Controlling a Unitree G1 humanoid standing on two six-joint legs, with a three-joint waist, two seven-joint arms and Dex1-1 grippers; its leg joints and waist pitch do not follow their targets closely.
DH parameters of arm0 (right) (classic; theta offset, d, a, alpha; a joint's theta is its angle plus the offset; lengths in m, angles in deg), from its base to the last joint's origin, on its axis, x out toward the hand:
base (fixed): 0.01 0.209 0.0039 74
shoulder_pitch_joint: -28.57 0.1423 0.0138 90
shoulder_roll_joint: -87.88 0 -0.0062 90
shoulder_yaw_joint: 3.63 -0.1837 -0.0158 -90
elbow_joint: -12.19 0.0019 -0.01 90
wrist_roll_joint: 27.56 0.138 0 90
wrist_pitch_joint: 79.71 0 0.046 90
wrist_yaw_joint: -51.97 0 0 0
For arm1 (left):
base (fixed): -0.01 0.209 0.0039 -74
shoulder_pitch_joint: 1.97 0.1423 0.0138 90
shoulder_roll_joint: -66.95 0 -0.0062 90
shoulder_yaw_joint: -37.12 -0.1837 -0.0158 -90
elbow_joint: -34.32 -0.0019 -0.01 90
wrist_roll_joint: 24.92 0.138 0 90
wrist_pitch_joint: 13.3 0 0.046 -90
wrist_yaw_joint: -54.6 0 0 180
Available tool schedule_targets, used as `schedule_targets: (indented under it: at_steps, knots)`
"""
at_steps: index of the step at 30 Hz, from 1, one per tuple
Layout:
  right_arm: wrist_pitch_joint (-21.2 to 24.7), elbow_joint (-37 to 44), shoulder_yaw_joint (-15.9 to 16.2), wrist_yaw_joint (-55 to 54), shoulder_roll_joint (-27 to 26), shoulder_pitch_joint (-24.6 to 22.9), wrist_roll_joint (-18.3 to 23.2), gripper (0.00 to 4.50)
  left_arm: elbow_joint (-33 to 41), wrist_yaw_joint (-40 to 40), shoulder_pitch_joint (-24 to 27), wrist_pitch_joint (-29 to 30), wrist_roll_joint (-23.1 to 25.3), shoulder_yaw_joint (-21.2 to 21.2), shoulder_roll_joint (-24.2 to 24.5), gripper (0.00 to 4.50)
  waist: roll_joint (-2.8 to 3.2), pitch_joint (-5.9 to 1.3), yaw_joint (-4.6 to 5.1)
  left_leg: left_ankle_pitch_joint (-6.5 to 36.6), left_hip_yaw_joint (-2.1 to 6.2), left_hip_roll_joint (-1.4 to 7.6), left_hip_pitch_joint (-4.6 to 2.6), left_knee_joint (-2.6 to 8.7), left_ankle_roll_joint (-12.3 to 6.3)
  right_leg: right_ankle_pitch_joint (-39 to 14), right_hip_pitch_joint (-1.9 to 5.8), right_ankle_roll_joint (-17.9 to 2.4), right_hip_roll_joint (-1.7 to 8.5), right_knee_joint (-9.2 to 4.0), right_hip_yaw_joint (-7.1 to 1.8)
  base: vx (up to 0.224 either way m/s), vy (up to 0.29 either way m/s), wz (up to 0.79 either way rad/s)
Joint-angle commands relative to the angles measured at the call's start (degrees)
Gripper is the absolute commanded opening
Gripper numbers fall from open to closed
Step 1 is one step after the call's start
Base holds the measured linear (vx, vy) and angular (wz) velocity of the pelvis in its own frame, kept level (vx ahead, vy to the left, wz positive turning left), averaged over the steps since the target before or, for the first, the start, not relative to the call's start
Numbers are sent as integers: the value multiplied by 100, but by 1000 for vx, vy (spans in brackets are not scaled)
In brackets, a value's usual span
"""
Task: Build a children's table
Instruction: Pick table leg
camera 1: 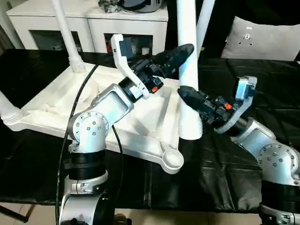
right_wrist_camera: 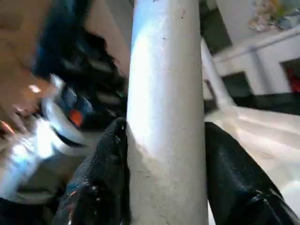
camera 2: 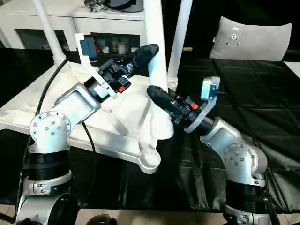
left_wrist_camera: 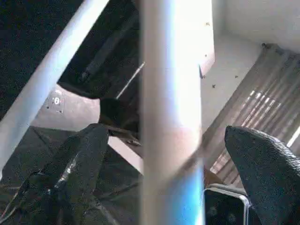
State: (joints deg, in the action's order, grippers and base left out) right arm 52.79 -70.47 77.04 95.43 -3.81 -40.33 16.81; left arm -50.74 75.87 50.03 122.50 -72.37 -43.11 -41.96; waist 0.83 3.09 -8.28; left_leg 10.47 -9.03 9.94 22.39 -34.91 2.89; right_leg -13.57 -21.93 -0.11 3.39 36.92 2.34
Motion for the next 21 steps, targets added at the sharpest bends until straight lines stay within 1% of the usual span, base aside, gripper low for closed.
schedule_targets:
  at_steps: [1, 2, 3, 4, 5, 6, 7, 8, 9, 10, 11, 12, 13, 14, 15, 17, 21]
  knots:
    - [-346, 141, 397, -173, 11, -9, -571, 186, 165, -61, 89, -158, 268, -245, 53, 421, -77, -354, -14, 522, 79, 260, -60, 427, 128, -523, 257, -714, 456, -528, -253, 0, 0, 0]
    - [-562, 82, 556, -328, -97, 6, -848, 186, 243, -72, 182, -379, 656, -527, 136, 413, -78, -361, -17, 509, 88, 269, -61, 434, 115, -496, 252, -676, 455, -532, -249, 0, 0, 0]
    - [-646, 58, 610, -385, -153, 12, -938, 186, 272, -87, 223, -465, 820, -652, 170, 413, -85, -367, 5, 490, 82, 261, -59, 436, 93, -414, 257, -618, 451, -518, -251, 0, 0, 0]
    - [-687, 43, 628, -422, -184, 16, -978, 186, 285, -98, 241, -506, 898, -712, 186, 401, -81, -375, -1, 462, 80, 258, -69, 431, 80, -366, 259, -607, 454, -518, -253, 0, 0, 0]
    - [-831, -8, 696, -557, -286, 31, -1118, 186, 326, -158, 298, -641, 1151, -899, 225, 387, -68, -378, -3, 407, 78, 263, -77, 432, 56, -245, 251, -616, 449, -514, -258, 0, 0, 0]
    - [-1119, -95, 835, -770, -408, 40, -1405, 186, 352, -370, 362, -773, 1379, -1009, 158, 376, -60, -381, -5, 383, 86, 273, -74, 435, 59, -173, 253, -624, 449, -499, -252, 0, 0, 0]
    - [-1119, -95, 835, -770, -408, 40, -1405, 186, 352, -370, 362, -773, 1379, -1009, 158, 370, -64, -383, 13, 349, 84, 281, -70, 434, 88, 9, 254, -669, 441, -478, -244, 0, 0, 0]
    - [-1496, -215, 1023, -962, -481, 34, -1758, 186, 335, -664, 406, -921, 1558, -1017, 23, 366, -35, -401, 0, 301, 84, 279, -86, 419, 91, 213, 254, -750, 441, -453, -241, 0, 0, 0]
    - [-1496, -215, 1023, -962, -481, 34, -1758, 186, 335, -664, 406, -921, 1558, -1017, 23, 356, -49, -397, 14, 248, 81, 277, -76, 413, 102, 429, 267, -804, 430, -439, -235, 0, 0, 0]
    - [-1937, -425, 1189, -1194, -592, 17, -2126, 186, 272, -1017, 445, -1167, 1738, -966, -163, 342, -50, -406, 7, 227, 82, 282, -76, 408, 94, 529, 271, -834, 439, -429, -235, 0, 0, 0]
    - [-2231, -531, 1335, -1247, -615, -13, -2395, 186, 228, -1189, 467, -1349, 1855, -936, -275, 342, -71, -400, 27, 232, 74, 273, -65, 408, 90, 631, 280, -894, 439, -432, -231, 0, 0, 0]
    - [-2330, -565, 1384, -1258, -621, -25, -2486, 186, 213, -1242, 474, -1409, 1891, -926, -313, 342, -74, -396, 33, 280, 76, 273, -58, 411, 69, 617, 295, -908, 439, -434, -228, 0, 0, 0]
    - [-2475, -635, 1438, -1342, -664, -38, -2624, 186, 171, -1392, 473, -1465, 1892, -843, -425, 325, -68, -404, 25, 275, 81, 276, -66, 410, 59, 623, 301, -909, 447, -426, -228, 0, 0, 0]
    - [-2475, -635, 1438, -1342, -664, -38, -2624, 186, 171, -1392, 473, -1465, 1892, -843, -425, 325, -80, -393, 36, 299, 79, 270, -63, 416, 21, 580, 301, -913, 438, -433, -230, 0, 0, 0]
    - [-2516, -656, 1451, -1370, -688, -42, -2662, 186, 156, -1436, 473, -1477, 1884, -808, -471, 323, -77, -394, 30, 326, 78, 276, -77, 413, -15, 542, 292, -914, 442, -439, -238, 0, 0, 0]
    - [-2636, -698, 1574, -1363, -716, -58, -2786, 186, 155, -1378, 505, -1443, 1909, -886, -471, 322, -78, -388, 31, 348, 76, 280, -75, 415, -53, 520, 283, -935, 440, -439, -237, 0, 0, 0]
    - [-2966, -871, 1683, -1355, -754, -58, -2949, 186, 176, -1357, 570, -1459, 2011, -1010, -506, 322, -80, -384, 39, 388, 72, 284, -70, 411, -110, 416, 277, -934, 448, -449, -242, 0, 0, 0]
